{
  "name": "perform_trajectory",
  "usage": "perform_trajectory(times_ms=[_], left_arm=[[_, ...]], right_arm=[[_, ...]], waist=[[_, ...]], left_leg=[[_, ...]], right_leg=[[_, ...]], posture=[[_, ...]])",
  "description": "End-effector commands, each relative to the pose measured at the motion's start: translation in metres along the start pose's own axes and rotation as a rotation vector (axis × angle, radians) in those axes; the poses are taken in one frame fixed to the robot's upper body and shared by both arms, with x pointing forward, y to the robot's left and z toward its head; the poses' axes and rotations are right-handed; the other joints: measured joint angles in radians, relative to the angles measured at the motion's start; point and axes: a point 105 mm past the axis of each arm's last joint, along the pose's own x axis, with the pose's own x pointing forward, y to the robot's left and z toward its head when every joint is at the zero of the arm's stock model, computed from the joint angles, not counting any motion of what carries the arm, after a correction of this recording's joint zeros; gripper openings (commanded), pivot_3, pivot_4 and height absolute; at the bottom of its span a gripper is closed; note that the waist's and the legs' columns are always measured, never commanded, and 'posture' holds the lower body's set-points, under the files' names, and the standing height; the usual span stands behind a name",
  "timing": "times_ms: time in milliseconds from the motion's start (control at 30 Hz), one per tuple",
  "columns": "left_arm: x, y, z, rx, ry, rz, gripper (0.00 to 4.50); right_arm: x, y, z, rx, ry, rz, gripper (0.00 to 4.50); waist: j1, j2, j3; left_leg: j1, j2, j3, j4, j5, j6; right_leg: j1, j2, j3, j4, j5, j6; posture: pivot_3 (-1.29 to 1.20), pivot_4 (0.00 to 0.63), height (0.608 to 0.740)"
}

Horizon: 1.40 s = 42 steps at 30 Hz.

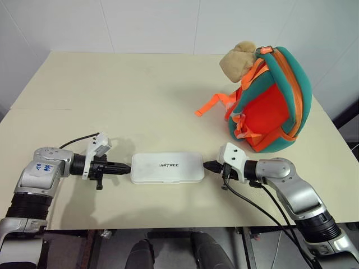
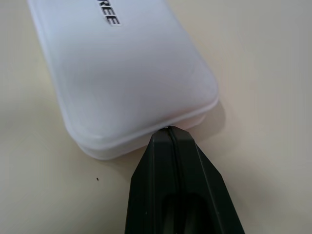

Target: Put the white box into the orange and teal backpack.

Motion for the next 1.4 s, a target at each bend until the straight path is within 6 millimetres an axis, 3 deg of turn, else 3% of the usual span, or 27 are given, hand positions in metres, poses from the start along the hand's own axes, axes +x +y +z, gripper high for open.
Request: perform_trajectory(times_ms=[33,200,500,733,833,900,1000,1200,1267,1400], left_arm=[[0.004,-0.011,0.010,0.046,-0.019,-0.062,0.02],[-0.001,0.003,0.009,0.046,-0.038,0.019,0.02],[-0.005,0.009,0.009,0.056,-0.052,0.042,0.02],[-0.020,0.031,0.020,0.116,-0.124,0.208,0.02],[-0.035,0.049,0.031,0.121,-0.184,0.346,0.63],[-0.041,0.054,0.034,-0.007,-0.213,0.356,1.27],[-0.046,0.050,0.048,-0.028,-0.301,0.326,2.20],[-0.049,0.040,0.050,-0.109,-0.350,0.283,4.07],[-0.051,0.038,0.049,-0.142,-0.364,0.270,4.48],[-0.053,0.036,0.046,-0.203,-0.371,0.241,4.48]], right_arm=[[0.002,0.006,0.014,-0.030,-0.052,0.037,0.00],[0.000,0.007,0.013,-0.029,-0.042,0.044,0.00],[-0.005,0.008,0.008,-0.018,-0.016,0.046,0.00],[-0.025,-0.016,0.003,-0.035,0.021,-0.071,0.00],[-0.038,-0.029,0.006,-0.047,0.030,-0.131,0.59],[-0.046,-0.031,0.007,-0.050,0.037,-0.131,1.29],[-0.054,-0.030,0.007,-0.057,0.041,-0.131,2.30],[-0.054,-0.022,0.010,-0.059,0.015,-0.130,4.34],[-0.051,-0.022,0.012,-0.067,-0.003,-0.142,4.50],[-0.041,-0.021,0.014,-0.072,-0.033,-0.153,4.50]], waist=[[0.001,0.000,0.000],[0.001,0.000,0.000],[0.001,0.000,0.000],[0.002,0.000,0.000],[0.003,0.000,0.000],[0.002,0.000,0.000],[0.002,0.000,0.000],[0.000,0.000,0.000],[0.001,0.000,0.000],[0.001,0.000,0.000]], left_leg=[[0.000,0.000,0.000,0.000,0.000,0.000],[0.000,0.000,0.000,0.001,0.000,0.000],[0.000,0.000,0.000,0.000,0.000,0.000],[0.000,0.000,0.000,0.001,0.000,0.000],[0.000,0.000,0.000,0.001,0.000,0.000],[0.000,0.000,0.000,0.001,0.000,0.000],[-0.001,0.000,0.000,0.001,0.000,0.000],[-0.001,0.000,0.000,0.000,-0.002,-0.001],[-0.001,0.000,0.000,0.000,-0.002,-0.001],[-0.001,0.000,0.000,0.001,-0.002,-0.001]], right_leg=[[0.000,0.000,0.000,0.000,0.000,0.000],[0.000,0.000,0.000,0.000,0.000,0.000],[0.000,0.000,0.000,0.000,0.000,0.000],[0.000,0.000,0.000,0.000,0.000,0.000],[0.000,0.000,0.000,0.000,0.000,0.000],[0.000,0.000,0.000,-0.001,0.000,0.000],[0.000,0.000,0.000,-0.001,0.003,0.007],[0.000,0.000,0.000,-0.001,0.001,0.007],[0.000,0.000,0.000,-0.001,0.001,0.007],[0.000,0.000,0.000,0.000,0.001,0.007]], posture=[[0.00,0.150,0.740],[0.00,0.150,0.740],[0.00,0.150,0.740],[0.00,0.150,0.740],[0.00,0.150,0.740],[0.00,0.150,0.740],[0.00,0.150,0.740],[0.00,0.150,0.740],[0.00,0.150,0.740],[0.00,0.150,0.740]])
